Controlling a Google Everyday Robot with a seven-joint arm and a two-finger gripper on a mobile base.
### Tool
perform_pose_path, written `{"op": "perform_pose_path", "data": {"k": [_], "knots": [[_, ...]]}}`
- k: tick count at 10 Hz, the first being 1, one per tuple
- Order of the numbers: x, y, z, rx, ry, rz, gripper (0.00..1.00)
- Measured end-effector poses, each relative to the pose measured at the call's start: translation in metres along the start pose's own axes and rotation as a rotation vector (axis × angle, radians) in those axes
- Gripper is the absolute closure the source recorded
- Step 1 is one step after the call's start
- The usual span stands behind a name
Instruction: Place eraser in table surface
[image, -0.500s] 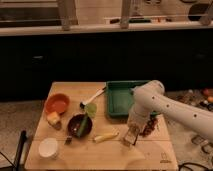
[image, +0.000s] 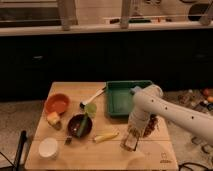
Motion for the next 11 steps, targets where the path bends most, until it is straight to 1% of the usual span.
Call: {"op": "perform_pose_path", "data": {"k": [1, 3, 4, 5, 6, 8, 9, 11], "knots": [[-0.003, 0.002, 0.003, -0.003, -0.013, -0.005, 0.98], [-0.008, 0.004, 0.007, -0.013, -0.035, -0.012, 0.83], [-0.011, 0.005, 0.009, -0.022, -0.051, -0.017, 0.70], [-0.013, 0.006, 0.012, -0.029, -0.061, -0.022, 0.59], [-0.015, 0.005, 0.013, -0.033, -0.066, -0.025, 0.51], [-0.018, 0.004, 0.016, -0.049, -0.080, -0.034, 0.29], [-0.019, 0.003, 0.017, -0.054, -0.087, -0.038, 0.22], [-0.020, 0.002, 0.019, -0.063, -0.104, -0.039, 0.20]]}}
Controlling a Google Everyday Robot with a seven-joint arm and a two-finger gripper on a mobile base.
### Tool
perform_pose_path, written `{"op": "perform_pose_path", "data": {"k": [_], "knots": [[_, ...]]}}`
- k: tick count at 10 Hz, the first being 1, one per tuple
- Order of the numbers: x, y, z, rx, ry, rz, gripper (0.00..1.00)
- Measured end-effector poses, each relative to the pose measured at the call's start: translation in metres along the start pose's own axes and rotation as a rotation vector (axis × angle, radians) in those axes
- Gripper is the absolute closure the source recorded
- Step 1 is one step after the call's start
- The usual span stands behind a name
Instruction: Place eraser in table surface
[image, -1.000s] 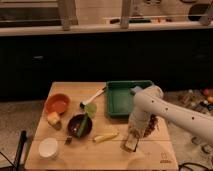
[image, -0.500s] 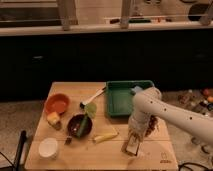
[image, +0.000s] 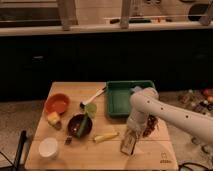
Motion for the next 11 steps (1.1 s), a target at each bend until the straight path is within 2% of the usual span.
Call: {"op": "perform_pose_path", "data": {"k": [11], "knots": [[0.0003, -0.0031, 0.0008, -0.028, -0.007, -0.005, 0.20]]}}
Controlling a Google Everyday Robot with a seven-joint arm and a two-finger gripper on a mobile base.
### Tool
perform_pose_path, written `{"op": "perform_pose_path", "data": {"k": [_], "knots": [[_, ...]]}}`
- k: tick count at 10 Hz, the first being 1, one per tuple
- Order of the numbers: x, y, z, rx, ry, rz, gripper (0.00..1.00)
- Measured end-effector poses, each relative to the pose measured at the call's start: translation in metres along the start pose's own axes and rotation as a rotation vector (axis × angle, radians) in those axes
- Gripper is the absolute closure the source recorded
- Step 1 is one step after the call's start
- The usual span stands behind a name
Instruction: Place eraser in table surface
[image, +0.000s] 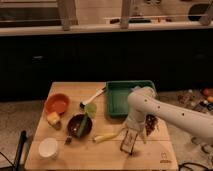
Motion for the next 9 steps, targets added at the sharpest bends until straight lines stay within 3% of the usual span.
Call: {"op": "perform_pose_path", "data": {"k": [9], "knots": [[0.0025, 0.0008, -0.0028, -0.004, 0.009, -0.009, 0.20]]}}
